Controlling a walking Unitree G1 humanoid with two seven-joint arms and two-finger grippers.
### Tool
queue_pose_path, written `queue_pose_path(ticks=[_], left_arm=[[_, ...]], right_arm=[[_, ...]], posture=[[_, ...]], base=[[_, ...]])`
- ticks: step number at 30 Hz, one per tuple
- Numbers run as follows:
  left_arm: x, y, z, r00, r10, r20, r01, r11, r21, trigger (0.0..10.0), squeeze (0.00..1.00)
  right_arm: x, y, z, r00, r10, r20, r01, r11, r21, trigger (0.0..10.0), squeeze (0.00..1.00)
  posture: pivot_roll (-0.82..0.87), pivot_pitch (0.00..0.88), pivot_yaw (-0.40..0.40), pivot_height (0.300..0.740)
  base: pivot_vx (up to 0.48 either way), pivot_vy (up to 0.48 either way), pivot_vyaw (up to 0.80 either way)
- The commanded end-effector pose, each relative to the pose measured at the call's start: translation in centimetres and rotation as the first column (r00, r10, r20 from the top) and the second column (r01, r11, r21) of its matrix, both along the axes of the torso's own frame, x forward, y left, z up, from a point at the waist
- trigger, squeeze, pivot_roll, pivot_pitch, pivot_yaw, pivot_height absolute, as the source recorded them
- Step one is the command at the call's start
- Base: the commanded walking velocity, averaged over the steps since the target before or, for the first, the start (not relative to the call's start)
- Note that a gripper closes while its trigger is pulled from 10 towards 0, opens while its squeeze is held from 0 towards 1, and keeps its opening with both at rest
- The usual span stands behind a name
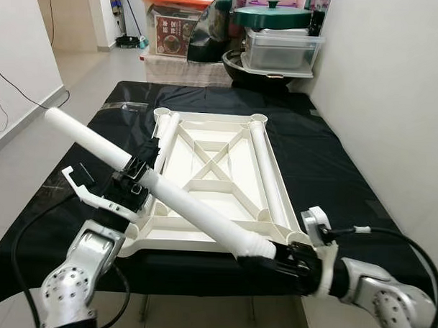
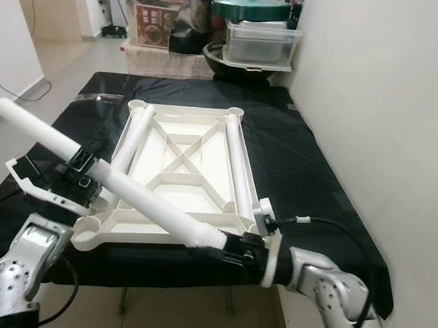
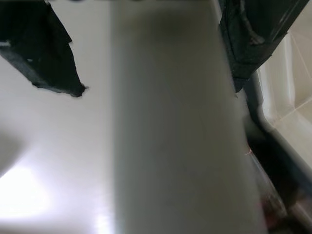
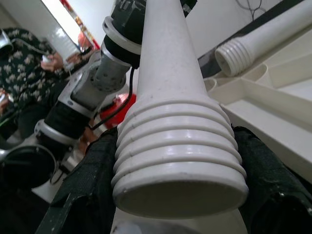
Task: Building children table
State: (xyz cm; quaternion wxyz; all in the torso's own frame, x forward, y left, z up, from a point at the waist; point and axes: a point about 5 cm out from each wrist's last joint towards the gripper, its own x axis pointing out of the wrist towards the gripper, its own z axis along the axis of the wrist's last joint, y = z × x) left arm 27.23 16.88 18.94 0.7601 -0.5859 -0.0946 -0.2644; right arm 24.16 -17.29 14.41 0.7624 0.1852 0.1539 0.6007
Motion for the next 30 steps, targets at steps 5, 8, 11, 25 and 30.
queue_pose_path(ticks=[5,8,11,25,30], left_arm=[[-2.0,-1.1,0.3,0.977,-0.200,0.073,0.198,0.979,0.042,10.0,0.00],[-2.6,-1.0,-0.1,0.970,-0.234,0.059,0.230,0.971,0.062,10.0,0.00],[-2.7,-0.7,-0.7,0.976,-0.214,0.031,0.210,0.972,0.102,10.0,0.00],[-0.5,3.4,-3.1,0.979,0.178,-0.097,-0.163,0.976,0.144,10.0,0.00],[-0.7,2.8,-1.9,0.994,0.105,-0.040,-0.100,0.987,0.123,10.0,0.00]], right_arm=[[0.8,-1.3,0.3,0.998,0.052,0.029,-0.050,0.998,-0.048,0.0,0.00],[1.6,-2.1,0.7,0.998,0.044,0.041,-0.041,0.996,-0.077,0.0,0.00],[2.0,-2.4,0.8,0.998,0.041,0.046,-0.037,0.995,-0.088,0.0,0.00],[1.9,-2.2,0.3,0.997,0.074,0.038,-0.071,0.994,-0.086,0.0,0.00],[1.5,-2.4,-0.1,0.996,0.086,0.020,-0.084,0.992,-0.090,0.0,0.00]], posture=[[0.06,0.000,-0.079,0.740],[0.07,0.000,-0.089,0.740],[0.07,0.000,-0.094,0.740],[0.07,0.000,-0.097,0.740],[0.06,0.000,-0.091,0.740]], base=[[0.000,0.000,0.00],[0.000,0.000,0.00],[0.000,0.000,0.00],[0.000,0.000,0.00],[0.000,0.000,0.00]])
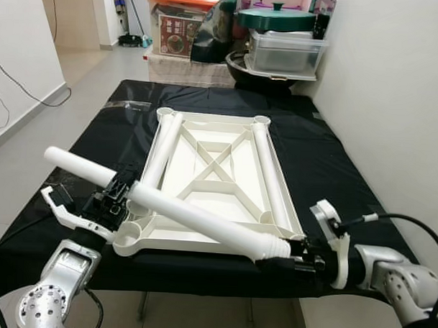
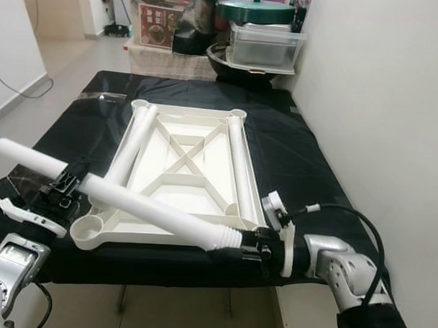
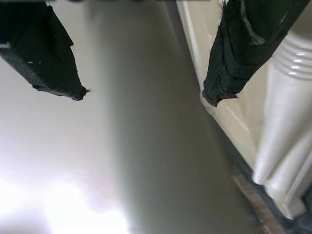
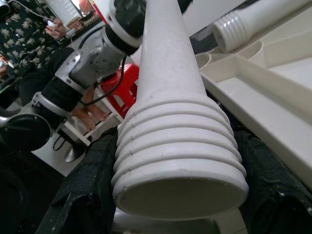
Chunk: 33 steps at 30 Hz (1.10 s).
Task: Building children table
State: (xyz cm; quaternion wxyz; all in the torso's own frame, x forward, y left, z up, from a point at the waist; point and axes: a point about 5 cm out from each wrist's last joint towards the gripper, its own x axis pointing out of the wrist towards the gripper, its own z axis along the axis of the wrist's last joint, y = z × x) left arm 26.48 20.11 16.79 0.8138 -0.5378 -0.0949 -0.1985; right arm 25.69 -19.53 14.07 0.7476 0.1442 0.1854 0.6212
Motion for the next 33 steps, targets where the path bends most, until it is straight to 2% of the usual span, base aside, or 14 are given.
queue_pose_path(ticks=[1,6,12,13,14,17,18,23,31,32,33], left_arm=[[0.0,-0.5,0.3,0.999,-0.038,0.015,0.038,0.999,-0.005,10.0,0.00],[0.3,-0.1,0.6,0.999,-0.030,0.041,0.032,0.998,-0.053,10.0,0.00],[0.3,-1.1,1.4,0.991,-0.090,0.101,0.097,0.993,-0.073,10.0,0.00],[0.3,-1.2,1.4,0.991,-0.092,0.100,0.099,0.993,-0.069,6.7,0.00],[0.3,-1.0,1.3,0.993,-0.077,0.095,0.084,0.994,-0.066,1.4,0.00],[0.3,-0.9,1.2,0.994,-0.065,0.090,0.071,0.995,-0.064,1.4,0.00],[0.2,-0.6,1.3,0.993,-0.052,0.103,0.060,0.996,-0.073,0.0,0.00],[0.0,0.1,1.7,0.987,-0.032,0.158,0.048,0.994,-0.100,0.0,0.00],[0.2,0.3,1.7,0.987,-0.034,0.157,0.051,0.993,-0.104,0.0,0.00],[0.2,0.3,1.7,0.988,-0.037,0.153,0.053,0.993,-0.104,0.0,0.00],[0.2,0.3,1.7,0.988,-0.037,0.153,0.053,0.993,-0.104,0.0,0.00]], right_arm=[[0.0,-0.2,0.2,1.000,0.012,0.020,-0.012,1.000,0.000,0.0,0.00],[0.0,-0.2,0.3,1.000,0.016,0.022,-0.016,1.000,0.002,0.0,0.00],[-0.3,0.1,0.0,0.999,0.029,0.023,-0.029,1.000,-0.004,0.0,0.00],[-0.3,0.1,0.0,0.999,0.028,0.023,-0.028,1.000,-0.005,0.0,0.00],[-0.3,0.1,0.0,0.999,0.027,0.023,-0.026,1.000,-0.005,0.0,0.00],[-0.3,0.0,0.0,0.999,0.025,0.024,-0.025,1.000,-0.005,0.0,0.00],[-0.2,0.0,0.0,0.999,0.023,0.023,-0.023,1.000,-0.005,0.0,0.00],[-0.2,0.1,-0.1,1.000,0.021,0.023,-0.021,1.000,-0.003,0.0,0.00],[0.0,0.3,-0.3,0.999,-0.004,0.044,0.005,1.000,-0.019,0.0,0.00],[0.3,0.4,-0.7,0.998,-0.040,0.040,0.042,0.998,-0.038,10.0,0.00],[0.3,0.4,-0.7,0.998,-0.040,0.040,0.042,0.998,-0.038,10.0,0.00]], posture=[[0.06,0.000,-0.091,0.740],[0.05,0.000,-0.092,0.740],[0.05,0.000,-0.089,0.740],[0.05,0.000,-0.087,0.740],[0.05,0.000,-0.087,0.740],[0.05,0.000,-0.087,0.740],[0.05,0.000,-0.087,0.740],[0.05,0.000,-0.091,0.740],[0.05,0.000,-0.091,0.740],[0.05,0.000,-0.090,0.740],[0.05,0.000,-0.090,0.740]], base=[[0.000,0.000,0.00],[0.000,0.000,0.00],[0.000,0.000,0.00],[0.000,0.000,0.00],[0.000,0.000,0.00],[0.000,0.000,0.00],[0.000,0.000,0.00],[0.000,0.000,0.00],[0.000,0.000,0.00],[0.000,0.000,0.00],[0.000,0.000,0.00]])
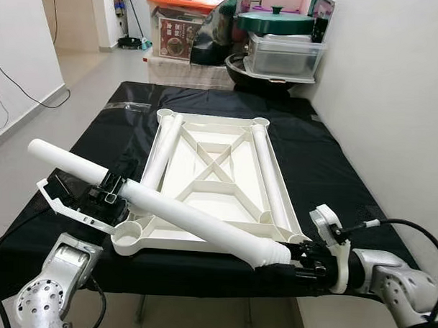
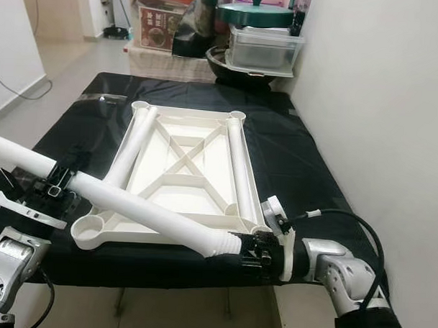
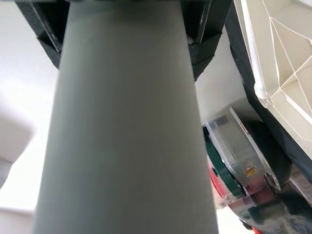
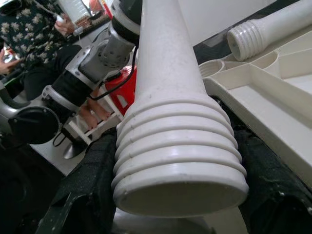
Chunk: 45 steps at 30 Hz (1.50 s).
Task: Building children table
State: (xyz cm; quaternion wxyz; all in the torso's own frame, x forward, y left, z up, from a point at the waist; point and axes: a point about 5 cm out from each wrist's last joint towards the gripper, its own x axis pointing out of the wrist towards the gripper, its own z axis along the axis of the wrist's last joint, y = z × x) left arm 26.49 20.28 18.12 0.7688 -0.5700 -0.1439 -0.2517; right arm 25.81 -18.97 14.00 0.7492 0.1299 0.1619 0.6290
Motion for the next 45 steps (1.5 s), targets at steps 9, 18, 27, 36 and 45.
queue_pose_path(ticks=[9,18,27,36,45], left_arm=[[0.4,0.4,0.1,1.000,0.021,0.013,-0.021,1.000,0.008,0.0,0.00],[0.2,0.6,-0.2,0.999,0.040,0.017,-0.041,0.999,0.029,0.0,0.00],[0.3,0.2,-0.4,0.999,0.019,0.026,-0.021,0.997,0.069,0.0,0.00],[0.6,-1.1,-0.2,0.999,-0.028,0.033,0.023,0.989,0.149,0.0,0.00],[0.4,-2.7,0.1,0.992,-0.117,0.054,0.104,0.972,0.211,0.0,0.00]], right_arm=[[0.9,-0.6,-1.3,0.984,-0.171,-0.049,0.168,0.985,-0.046,10.0,1.00],[1.3,-5.1,-0.7,0.960,-0.279,-0.020,0.275,0.954,-0.117,10.0,1.00],[2.8,-10.7,2.9,0.906,-0.404,0.127,0.423,0.878,-0.225,10.0,1.00],[5.5,-7.7,10.3,0.907,-0.264,0.327,0.319,0.939,-0.127,10.0,1.00],[6.0,-2.4,9.2,0.958,-0.090,0.272,0.162,0.953,-0.255,10.0,1.00]], posture=[[0.05,0.000,-0.086,0.740],[0.05,0.000,-0.092,0.740],[0.03,0.000,-0.084,0.740],[0.04,0.000,-0.073,0.740],[0.04,0.000,-0.079,0.740]], base=[[0.000,0.000,0.00],[0.000,0.000,0.00],[0.000,0.000,0.00],[0.000,0.000,0.00],[0.000,0.000,0.00]])
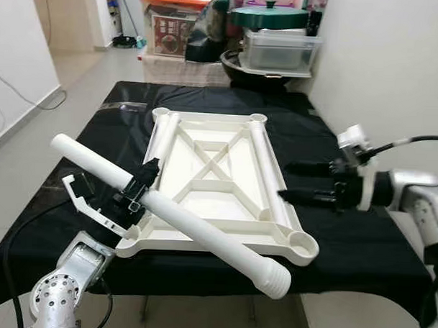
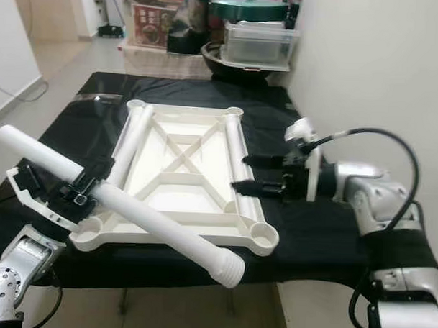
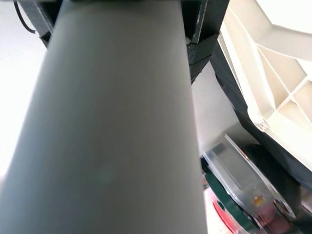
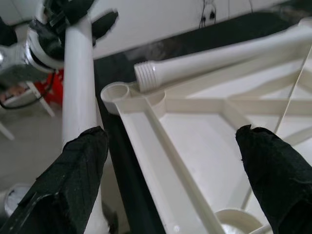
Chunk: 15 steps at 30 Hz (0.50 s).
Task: Building children table
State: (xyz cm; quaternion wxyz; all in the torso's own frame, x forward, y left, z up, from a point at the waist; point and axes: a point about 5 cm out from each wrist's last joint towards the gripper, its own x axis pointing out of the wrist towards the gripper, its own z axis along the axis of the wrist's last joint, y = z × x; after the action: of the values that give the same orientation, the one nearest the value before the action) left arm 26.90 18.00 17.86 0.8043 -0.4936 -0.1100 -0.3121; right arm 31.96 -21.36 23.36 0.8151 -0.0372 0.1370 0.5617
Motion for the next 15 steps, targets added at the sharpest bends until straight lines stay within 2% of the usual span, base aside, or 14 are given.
queue_pose_path(ticks=[1,3,5,12,15], left_arm=[[-0.2,-0.9,0.4,0.998,-0.046,0.030,0.045,0.999,0.031,0.0,0.00],[-0.7,-1.7,0.4,0.995,-0.092,0.038,0.090,0.994,0.065,0.0,0.00],[-0.9,-2.0,0.2,0.994,-0.108,0.036,0.104,0.991,0.086,0.0,0.00],[-1.0,-2.2,0.0,0.992,-0.119,0.030,0.115,0.988,0.105,0.0,0.00],[-1.0,-2.8,-0.2,0.990,-0.139,0.028,0.134,0.982,0.129,0.0,0.00]], right_arm=[[0.0,1.6,-0.1,0.999,0.034,-0.022,-0.035,0.999,-0.030,10.0,1.00],[0.0,4.5,1.0,0.993,0.092,-0.071,-0.094,0.995,-0.027,10.0,1.00],[-0.2,5.8,1.8,0.987,0.129,-0.092,-0.132,0.991,-0.030,10.0,1.00],[-1.0,7.5,2.2,0.973,0.190,-0.133,-0.196,0.980,-0.038,10.0,1.00],[-1.7,8.1,1.5,0.960,0.223,-0.170,-0.236,0.969,-0.065,10.0,1.00]], posture=[[0.05,0.000,-0.081,0.740],[0.05,0.000,-0.087,0.740],[0.05,0.000,-0.090,0.740],[0.05,0.000,-0.096,0.740],[0.05,0.000,-0.099,0.740]], base=[[0.000,0.000,0.00],[0.000,0.000,0.00],[0.000,0.000,0.00],[0.000,0.000,0.00],[0.000,0.000,0.00]])
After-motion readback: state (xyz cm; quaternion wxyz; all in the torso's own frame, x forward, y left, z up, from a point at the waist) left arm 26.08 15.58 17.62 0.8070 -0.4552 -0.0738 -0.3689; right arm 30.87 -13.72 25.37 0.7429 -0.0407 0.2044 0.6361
